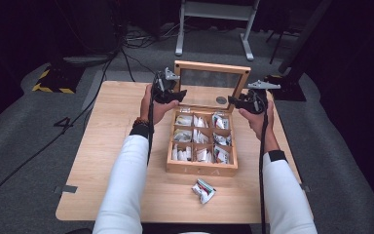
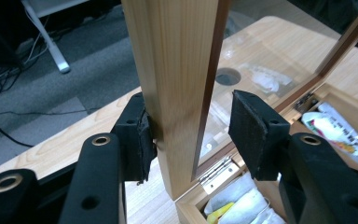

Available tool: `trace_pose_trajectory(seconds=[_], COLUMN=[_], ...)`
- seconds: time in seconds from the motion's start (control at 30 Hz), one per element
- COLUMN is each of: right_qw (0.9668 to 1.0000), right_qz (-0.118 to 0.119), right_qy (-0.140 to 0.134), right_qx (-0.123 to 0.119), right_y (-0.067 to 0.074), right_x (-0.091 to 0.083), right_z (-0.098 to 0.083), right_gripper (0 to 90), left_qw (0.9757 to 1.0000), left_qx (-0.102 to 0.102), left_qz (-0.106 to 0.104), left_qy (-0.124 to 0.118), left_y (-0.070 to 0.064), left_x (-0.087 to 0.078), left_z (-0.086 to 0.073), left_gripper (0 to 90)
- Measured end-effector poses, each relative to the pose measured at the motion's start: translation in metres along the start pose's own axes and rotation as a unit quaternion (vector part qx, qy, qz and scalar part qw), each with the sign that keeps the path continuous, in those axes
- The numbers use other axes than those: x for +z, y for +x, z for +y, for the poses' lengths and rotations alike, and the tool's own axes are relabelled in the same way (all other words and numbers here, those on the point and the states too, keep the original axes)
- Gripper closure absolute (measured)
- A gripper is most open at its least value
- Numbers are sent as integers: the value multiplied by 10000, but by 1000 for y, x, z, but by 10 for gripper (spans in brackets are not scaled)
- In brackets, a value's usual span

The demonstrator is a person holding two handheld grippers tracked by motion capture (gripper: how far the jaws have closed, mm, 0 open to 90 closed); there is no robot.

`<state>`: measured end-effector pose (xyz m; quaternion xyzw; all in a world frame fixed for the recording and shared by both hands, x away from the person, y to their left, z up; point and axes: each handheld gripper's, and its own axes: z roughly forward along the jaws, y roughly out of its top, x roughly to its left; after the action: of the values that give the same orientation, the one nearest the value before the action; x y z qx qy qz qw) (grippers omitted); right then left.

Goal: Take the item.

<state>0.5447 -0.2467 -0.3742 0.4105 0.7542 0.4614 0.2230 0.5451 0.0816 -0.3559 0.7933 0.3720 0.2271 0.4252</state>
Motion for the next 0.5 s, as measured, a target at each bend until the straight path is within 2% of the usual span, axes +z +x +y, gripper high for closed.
trace_pose_trajectory(seconds=[0.3,0.5], right_qw=[9997,9997], right_qz=[-48,-32], right_qy=[-181,-194], right_qx=[-141,-170], right_y=[7,11], right_x=[-15,-22], right_z=[11,14], right_gripper=[546,539], left_qw=[9998,9997], left_qx=[134,212], left_qz=[51,105], left_qy=[-108,-54], left_y=[-5,-9], left_x=[-15,-22], left_z=[6,9], left_gripper=[526,536])
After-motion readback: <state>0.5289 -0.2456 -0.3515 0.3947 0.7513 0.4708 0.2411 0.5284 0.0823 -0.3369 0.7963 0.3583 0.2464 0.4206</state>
